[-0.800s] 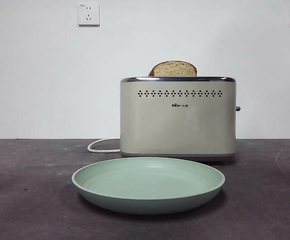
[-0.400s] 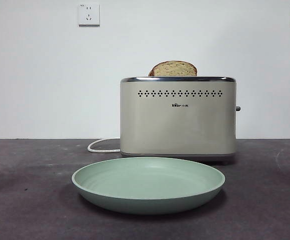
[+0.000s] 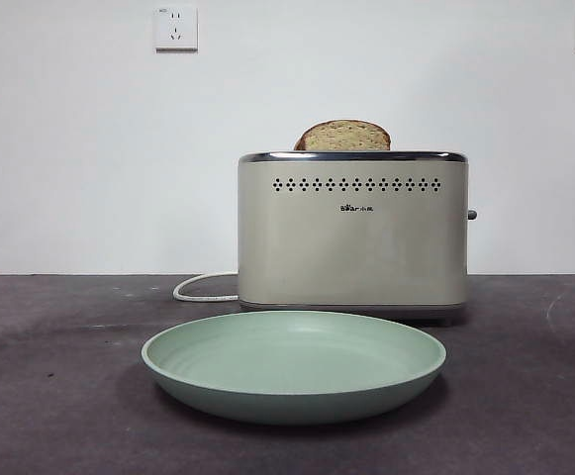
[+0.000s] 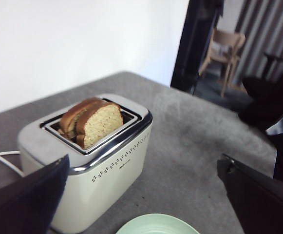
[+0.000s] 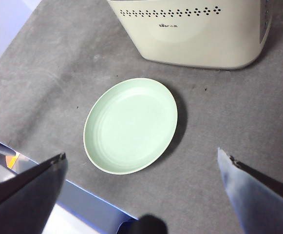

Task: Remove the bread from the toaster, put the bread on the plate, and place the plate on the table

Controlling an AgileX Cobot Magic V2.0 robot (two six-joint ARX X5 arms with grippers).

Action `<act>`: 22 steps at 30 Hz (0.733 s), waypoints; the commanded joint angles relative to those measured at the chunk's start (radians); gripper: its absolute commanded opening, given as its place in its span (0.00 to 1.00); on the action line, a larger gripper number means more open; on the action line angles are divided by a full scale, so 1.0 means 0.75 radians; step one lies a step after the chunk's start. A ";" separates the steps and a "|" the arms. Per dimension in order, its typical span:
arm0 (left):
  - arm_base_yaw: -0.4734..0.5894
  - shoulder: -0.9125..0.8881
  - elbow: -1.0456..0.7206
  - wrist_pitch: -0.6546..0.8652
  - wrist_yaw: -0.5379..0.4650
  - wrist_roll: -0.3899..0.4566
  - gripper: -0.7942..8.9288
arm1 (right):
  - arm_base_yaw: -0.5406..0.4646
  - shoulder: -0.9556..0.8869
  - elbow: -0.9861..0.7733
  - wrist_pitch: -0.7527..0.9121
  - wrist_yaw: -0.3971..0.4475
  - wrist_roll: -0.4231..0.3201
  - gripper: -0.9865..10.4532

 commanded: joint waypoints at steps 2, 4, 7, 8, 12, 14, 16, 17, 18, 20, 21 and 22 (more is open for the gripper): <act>-0.088 0.224 0.136 0.018 -0.054 0.137 0.68 | 0.002 0.007 0.002 0.001 -0.001 -0.008 0.64; -0.125 0.338 0.210 0.025 -0.081 0.181 0.68 | 0.002 0.011 0.002 0.001 -0.001 -0.012 0.64; -0.175 0.485 0.296 0.070 -0.120 0.236 0.68 | 0.002 0.018 0.002 0.001 -0.001 -0.013 0.64; -0.189 0.523 0.316 0.088 -0.130 0.245 0.68 | 0.002 0.019 0.002 0.001 -0.001 -0.013 0.64; -0.245 0.673 0.380 0.201 -0.183 0.272 0.66 | 0.002 0.019 0.002 0.001 -0.001 -0.012 0.64; -0.264 0.730 0.393 0.266 -0.188 0.274 0.66 | 0.002 0.019 0.002 -0.001 -0.001 -0.013 0.64; -0.284 0.783 0.393 0.344 -0.207 0.274 0.66 | 0.002 0.019 0.002 -0.005 -0.002 -0.013 0.64; -0.293 0.805 0.393 0.373 -0.225 0.274 0.66 | 0.002 0.019 0.002 -0.009 -0.001 -0.013 0.64; -0.302 0.833 0.393 0.406 -0.241 0.275 0.66 | 0.002 0.019 0.002 -0.013 -0.001 -0.013 0.64; -0.315 0.875 0.393 0.458 -0.254 0.275 0.66 | 0.002 0.019 0.002 -0.024 -0.001 -0.013 0.64; -0.318 0.897 0.393 0.479 -0.254 0.275 0.66 | 0.002 0.019 0.002 -0.030 -0.001 -0.014 0.64; -0.322 0.921 0.393 0.502 -0.258 0.275 0.66 | 0.002 0.019 0.002 -0.036 -0.002 -0.014 0.64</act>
